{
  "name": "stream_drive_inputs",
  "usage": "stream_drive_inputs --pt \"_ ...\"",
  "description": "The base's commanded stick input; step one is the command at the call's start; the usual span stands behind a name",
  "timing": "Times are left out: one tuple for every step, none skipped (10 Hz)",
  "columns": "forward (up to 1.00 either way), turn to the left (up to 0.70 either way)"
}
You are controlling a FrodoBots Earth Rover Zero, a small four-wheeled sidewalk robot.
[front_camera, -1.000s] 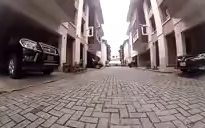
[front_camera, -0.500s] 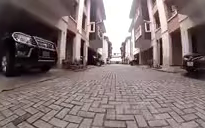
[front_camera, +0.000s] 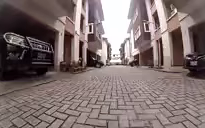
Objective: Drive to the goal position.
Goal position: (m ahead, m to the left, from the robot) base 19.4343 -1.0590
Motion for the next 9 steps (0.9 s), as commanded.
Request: stream_drive_inputs --pt "0.70 0.00" --pt "0.70 0.00" --pt "0.70 0.00" --pt "0.70 0.00" --pt "0.70 0.00" --pt "0.70 0.00" --pt "0.70 0.00" --pt "0.70 0.00" --pt "0.70 0.00"
